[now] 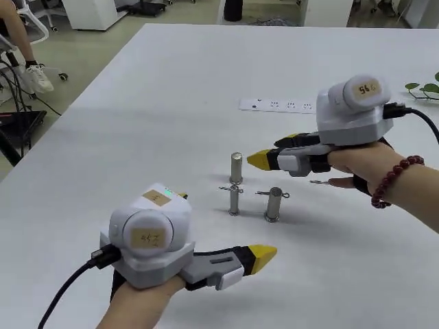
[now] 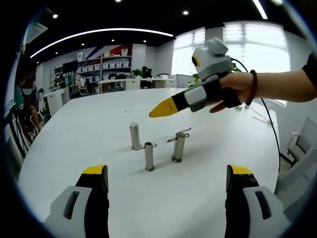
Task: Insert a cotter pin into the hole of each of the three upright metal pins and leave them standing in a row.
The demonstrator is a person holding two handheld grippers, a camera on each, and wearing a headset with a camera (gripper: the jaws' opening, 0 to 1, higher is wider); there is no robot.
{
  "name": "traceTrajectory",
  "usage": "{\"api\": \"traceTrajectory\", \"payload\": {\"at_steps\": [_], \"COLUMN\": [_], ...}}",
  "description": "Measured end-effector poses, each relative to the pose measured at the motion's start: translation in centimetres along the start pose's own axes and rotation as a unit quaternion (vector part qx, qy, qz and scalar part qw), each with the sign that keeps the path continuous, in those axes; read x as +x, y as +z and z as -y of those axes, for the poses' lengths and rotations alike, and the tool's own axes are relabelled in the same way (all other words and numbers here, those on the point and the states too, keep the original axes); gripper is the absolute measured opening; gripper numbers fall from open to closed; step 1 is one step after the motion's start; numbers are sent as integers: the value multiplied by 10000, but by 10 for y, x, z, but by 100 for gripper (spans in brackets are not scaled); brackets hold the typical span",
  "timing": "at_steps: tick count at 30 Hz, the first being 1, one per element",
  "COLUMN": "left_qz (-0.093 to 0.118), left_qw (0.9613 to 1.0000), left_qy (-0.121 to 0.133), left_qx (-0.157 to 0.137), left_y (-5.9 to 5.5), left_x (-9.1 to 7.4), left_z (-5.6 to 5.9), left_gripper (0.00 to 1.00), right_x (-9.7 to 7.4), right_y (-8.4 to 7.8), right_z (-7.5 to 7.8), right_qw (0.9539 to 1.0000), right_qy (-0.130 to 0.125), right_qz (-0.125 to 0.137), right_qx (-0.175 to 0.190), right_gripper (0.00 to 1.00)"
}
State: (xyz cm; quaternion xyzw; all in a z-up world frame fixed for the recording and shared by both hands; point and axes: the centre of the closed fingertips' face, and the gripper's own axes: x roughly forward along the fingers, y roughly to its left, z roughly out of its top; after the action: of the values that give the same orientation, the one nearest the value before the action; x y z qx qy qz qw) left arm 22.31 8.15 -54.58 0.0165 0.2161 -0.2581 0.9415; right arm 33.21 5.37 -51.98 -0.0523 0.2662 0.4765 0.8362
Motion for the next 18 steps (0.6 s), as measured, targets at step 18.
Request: {"api": "traceTrajectory", "payload": {"at_steps": [18], "left_qz": [-77], "left_qw": [9999], "left_qy": [-83], "left_qx": [21], "left_y": [-5], "left_x": [-3], "left_z": [0], "left_gripper": [95], "right_x": [44], "right_y": [-8], "right_z": [4], "right_qw": [9991], "right_qy": [109], "right_qz": [-97], "right_qx": [-399], "right_gripper": [25]}}
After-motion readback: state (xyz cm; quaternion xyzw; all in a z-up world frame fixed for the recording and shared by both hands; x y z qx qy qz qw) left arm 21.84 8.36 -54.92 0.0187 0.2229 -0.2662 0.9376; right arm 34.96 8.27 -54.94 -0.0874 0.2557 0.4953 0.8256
